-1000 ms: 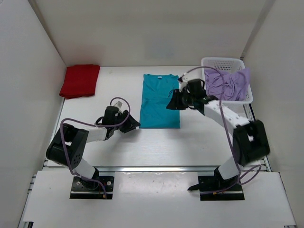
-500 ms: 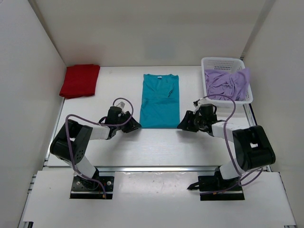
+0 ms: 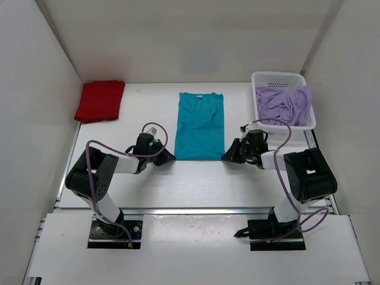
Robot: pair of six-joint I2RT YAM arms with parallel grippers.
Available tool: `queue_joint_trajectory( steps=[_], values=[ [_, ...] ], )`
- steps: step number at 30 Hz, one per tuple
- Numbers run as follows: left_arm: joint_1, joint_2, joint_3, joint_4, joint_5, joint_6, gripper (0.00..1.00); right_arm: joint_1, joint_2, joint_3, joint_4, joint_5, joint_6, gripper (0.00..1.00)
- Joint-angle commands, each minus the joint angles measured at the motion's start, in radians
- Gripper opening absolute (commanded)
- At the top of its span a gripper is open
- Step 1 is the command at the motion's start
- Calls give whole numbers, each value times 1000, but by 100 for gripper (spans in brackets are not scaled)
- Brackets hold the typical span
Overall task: Fold and stack the t-shirts
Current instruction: Fold the folded rectangular tshirt in 1/3 of the way, then grab one side of the 2/3 rectangular tshirt with both arms
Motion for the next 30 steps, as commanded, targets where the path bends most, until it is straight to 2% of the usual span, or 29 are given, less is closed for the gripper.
queue_joint_trajectory(
  steps=[1,6,7,9,13,15,18,21,23,25,27,28,30],
  values=[
    [-6,-28,1,-64,-28,15,0,27,-46,-8,39,3,5,0],
    [-23,-185,-96,-163,12,62,0,107,-245,-142,-34,70,19,0],
    [-26,-246,-129,-220,20,84,0,139,-267,-159,-54,89,30,0],
    [-53,-355,-199,-321,15,111,0,209,-412,-255,-131,151,59,0],
    [-104,-689,-303,-572,-2,125,0,396,-652,-374,-258,253,192,0],
    [-122,-882,-302,-700,-6,119,0,504,-824,-404,-373,322,293,0],
    [-139,-1013,-215,-828,1,95,0,614,-963,-345,-485,406,351,0],
    [-161,-959,-55,-799,-6,87,0,557,-944,-186,-542,370,242,0],
    [-129,-859,38,-727,-8,124,0,392,-867,-92,-524,272,141,0],
    [-38,-751,99,-611,44,121,0,231,-716,9,-478,110,59,0],
    [12,-568,189,-526,76,108,0,83,-598,77,-431,54,-19,0],
    [17,-517,250,-476,58,107,0,53,-501,150,-414,0,-28,0],
    [23,-312,359,-460,46,107,0,-6,-355,258,-394,-41,-56,0]
  ],
)
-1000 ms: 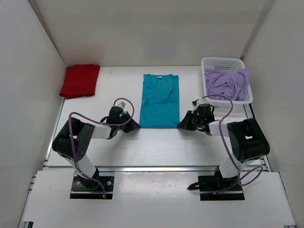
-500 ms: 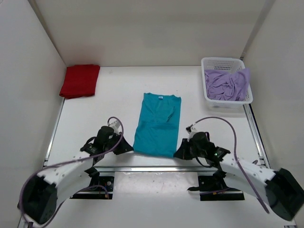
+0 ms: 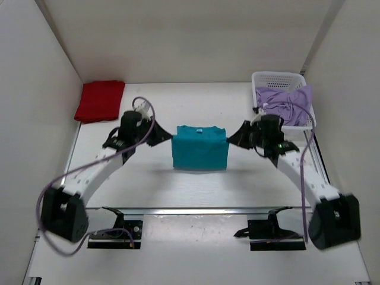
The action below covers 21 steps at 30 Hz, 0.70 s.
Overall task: Fold and stack the t-shirts
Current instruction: Grab one side of the 2/3 rectangular tshirt with both arms
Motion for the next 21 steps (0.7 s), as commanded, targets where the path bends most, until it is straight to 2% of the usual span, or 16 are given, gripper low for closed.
queue_joint_trajectory(
  steps=[1,2,4,10,17,20,21],
  values=[
    [32,243,144,113,29,6,0,-74,253,183,47,-127,-110,0],
    [35,334,208,110,-18,0,0,-86,302,220,48,-133,-121,0],
    [64,486,302,116,-6,-13,0,-108,483,373,-2,-144,-147,0],
    [127,761,486,93,-23,-45,0,-174,805,631,-42,-185,-159,1],
    [167,863,589,109,-44,-79,0,-174,1020,907,-125,-196,-181,0],
    [187,854,546,164,-69,-111,0,-182,1094,996,-107,-233,-162,1],
    [193,851,535,199,-61,-138,5,-180,1103,1009,-98,-234,-159,1]
  ],
)
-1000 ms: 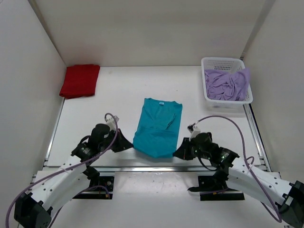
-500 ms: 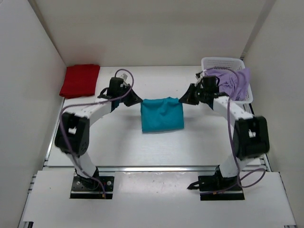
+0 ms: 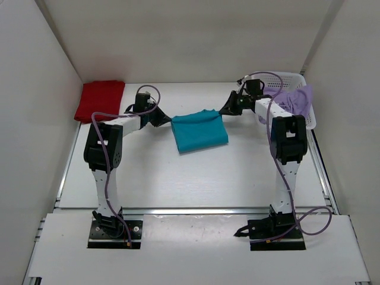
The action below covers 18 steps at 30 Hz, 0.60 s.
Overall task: Fold and stack the t-shirts
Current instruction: Grab one side of the 2/3 rectangular tshirt with both arms
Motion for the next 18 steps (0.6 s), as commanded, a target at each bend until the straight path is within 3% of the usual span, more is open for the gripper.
queue_joint_trajectory(
  steps=[1,4,7,9,10,14,18],
  values=[
    [43,-38,-20,133,-11,-64,16,-6,42,113,25,-45,7,6],
    [74,-23,-30,189,53,-115,36,2,80,179,10,-36,17,29],
    [63,-73,-51,218,31,-113,36,15,64,212,-36,-4,-33,41],
    [31,-138,-67,216,8,-96,33,29,6,177,-50,45,-73,42],
    [-7,-152,-73,213,-5,-81,32,41,-37,126,-41,83,-70,42],
    [-118,-202,-152,265,6,-67,32,72,-150,-98,73,55,-47,9],
    [-185,-218,-327,357,14,-90,31,81,-234,-355,235,38,-4,0]
  ],
)
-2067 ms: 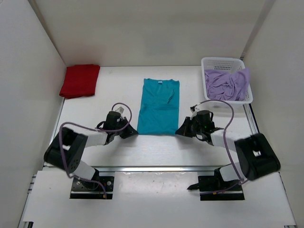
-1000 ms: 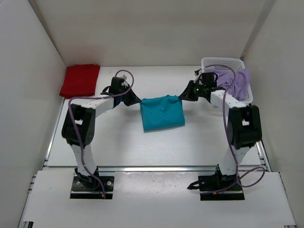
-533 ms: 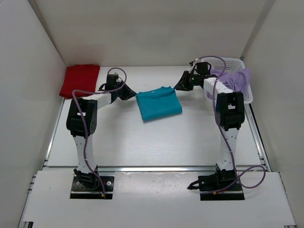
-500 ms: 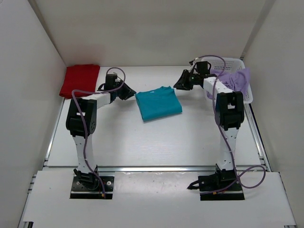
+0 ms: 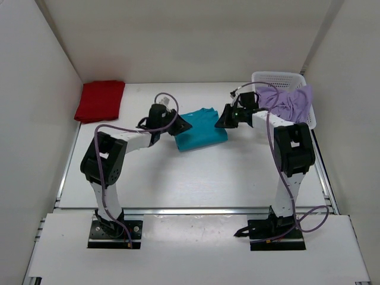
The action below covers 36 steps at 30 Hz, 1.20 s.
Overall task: Fold and stack the t-shirts
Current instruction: Grab one side of the 2/3 rectangular tshirt with both arms, then fold the long partially folded tshirt into a neat square
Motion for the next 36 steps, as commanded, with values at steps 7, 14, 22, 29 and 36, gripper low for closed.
queue_joint_trajectory(
  steps=[7,14,22,29,36],
  values=[
    [-15,-46,-341,177,43,-26,29,-3,-51,-314,229,-32,56,0],
    [-18,-207,-529,240,105,-14,32,26,-197,-499,316,-39,67,0],
    [22,-327,-524,157,62,43,34,15,-184,-309,226,-67,38,11],
    [84,-204,-456,172,105,61,52,0,106,-22,163,-124,51,4],
    [89,-114,-393,146,128,101,88,14,254,197,63,-155,32,0]
  ],
)
